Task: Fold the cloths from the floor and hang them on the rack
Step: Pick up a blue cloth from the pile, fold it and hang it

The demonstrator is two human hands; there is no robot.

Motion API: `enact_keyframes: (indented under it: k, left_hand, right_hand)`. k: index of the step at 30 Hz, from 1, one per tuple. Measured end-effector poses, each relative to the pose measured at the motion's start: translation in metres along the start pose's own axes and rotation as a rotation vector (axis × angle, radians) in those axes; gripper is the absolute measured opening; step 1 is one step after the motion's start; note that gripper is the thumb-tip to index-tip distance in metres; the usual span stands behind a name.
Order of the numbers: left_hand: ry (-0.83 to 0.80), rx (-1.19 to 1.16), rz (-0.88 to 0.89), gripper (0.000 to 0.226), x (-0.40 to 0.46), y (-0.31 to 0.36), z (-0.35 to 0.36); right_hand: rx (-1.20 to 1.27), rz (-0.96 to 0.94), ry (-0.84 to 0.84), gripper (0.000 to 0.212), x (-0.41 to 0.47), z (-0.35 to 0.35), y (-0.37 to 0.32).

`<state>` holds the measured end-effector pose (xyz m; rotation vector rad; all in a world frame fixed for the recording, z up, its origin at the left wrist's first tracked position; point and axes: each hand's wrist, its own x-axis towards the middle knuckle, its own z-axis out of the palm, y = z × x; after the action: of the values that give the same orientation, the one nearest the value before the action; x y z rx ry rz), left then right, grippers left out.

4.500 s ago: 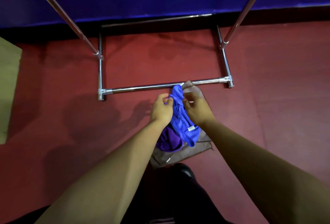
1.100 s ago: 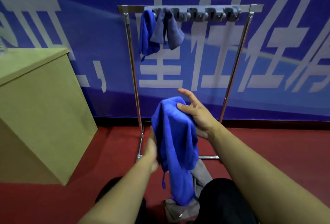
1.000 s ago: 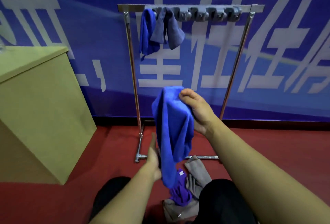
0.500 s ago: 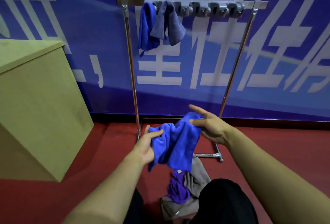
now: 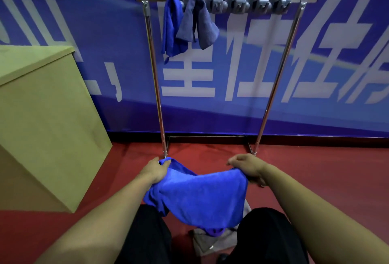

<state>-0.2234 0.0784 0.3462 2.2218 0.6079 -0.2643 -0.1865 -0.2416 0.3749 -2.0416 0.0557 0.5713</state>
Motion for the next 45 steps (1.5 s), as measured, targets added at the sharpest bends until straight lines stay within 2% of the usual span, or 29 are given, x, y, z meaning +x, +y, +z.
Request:
enact_keyframes:
  k: [3, 6, 8, 10, 12, 14, 16, 18, 20, 23, 27, 29, 31, 36, 40, 42, 45]
  left_hand:
    - [-0.077, -0.191, -0.131, 0.085, 0.002, 0.001, -0.004]
    - [-0.185, -0.493, -0.18, 0.096, 0.014, -0.001, -0.004]
    - [-0.216, -0.661, -0.204, 0.089, 0.002, 0.01, -0.008]
    - [-0.193, -0.839, -0.17, 0.069, -0.006, 0.019, -0.009]
    - [-0.128, -0.917, -0.141, 0.07, 0.0, 0.018, -0.008]
    - [-0.015, -0.864, -0.082, 0.056, 0.006, 0.015, -0.005]
    - [0.12, -0.583, 0.022, 0.043, 0.01, 0.008, -0.006]
    - [0.2, -0.293, 0.126, 0.042, 0.012, 0.001, -0.008]
    - [0.233, -0.214, 0.162, 0.044, 0.009, 0.0, -0.008]
    - [0.23, -0.377, 0.077, 0.04, 0.007, -0.001, -0.007]
    - [0.061, -0.806, -0.046, 0.027, 0.003, -0.002, -0.004]
    - [0.001, -0.896, -0.02, 0.022, 0.004, -0.004, -0.004]
    - [-0.009, -0.872, 0.057, 0.022, 0.002, -0.005, -0.004]
    - [0.031, -0.524, 0.26, 0.033, 0.002, -0.009, -0.012]
    - [-0.006, -0.234, 0.343, 0.048, 0.013, -0.01, -0.023]
    - [0.019, -0.079, 0.365, 0.048, 0.018, -0.009, -0.03]
    - [0.05, 0.023, 0.345, 0.037, 0.022, -0.009, -0.039]
  right_hand:
    - [0.262, -0.043, -0.039, 0.028, -0.001, 0.001, -0.003]
    - [0.37, -0.095, -0.002, 0.028, -0.002, 0.002, -0.008]
    - [0.381, -0.113, 0.054, 0.023, -0.004, 0.0, -0.011]
    - [0.385, -0.126, 0.085, 0.02, -0.004, -0.003, -0.01]
    - [0.375, -0.14, 0.131, 0.026, -0.001, -0.005, -0.006]
    - [0.378, -0.174, 0.209, 0.033, 0.003, -0.007, -0.001]
    - [0.357, -0.217, 0.283, 0.031, 0.007, -0.009, 0.004]
    - [0.316, -0.239, 0.334, 0.028, 0.008, -0.011, 0.007]
    - [0.256, -0.268, 0.367, 0.027, 0.007, -0.013, 0.008]
    - [0.211, -0.312, 0.418, 0.03, 0.006, -0.014, 0.01]
    - [0.185, -0.32, 0.478, 0.029, 0.003, -0.015, 0.011]
    - [0.195, -0.334, 0.499, 0.026, 0.003, -0.016, 0.013]
    - [0.2, -0.329, 0.493, 0.024, 0.003, -0.018, 0.016]
    - [0.109, -0.288, 0.477, 0.022, 0.003, -0.026, 0.021]
    - [0.003, -0.242, 0.403, 0.039, 0.003, -0.036, 0.022]
    - [-0.047, -0.226, 0.391, 0.043, 0.004, -0.04, 0.022]
    - [-0.125, -0.207, 0.413, 0.04, 0.005, -0.044, 0.022]
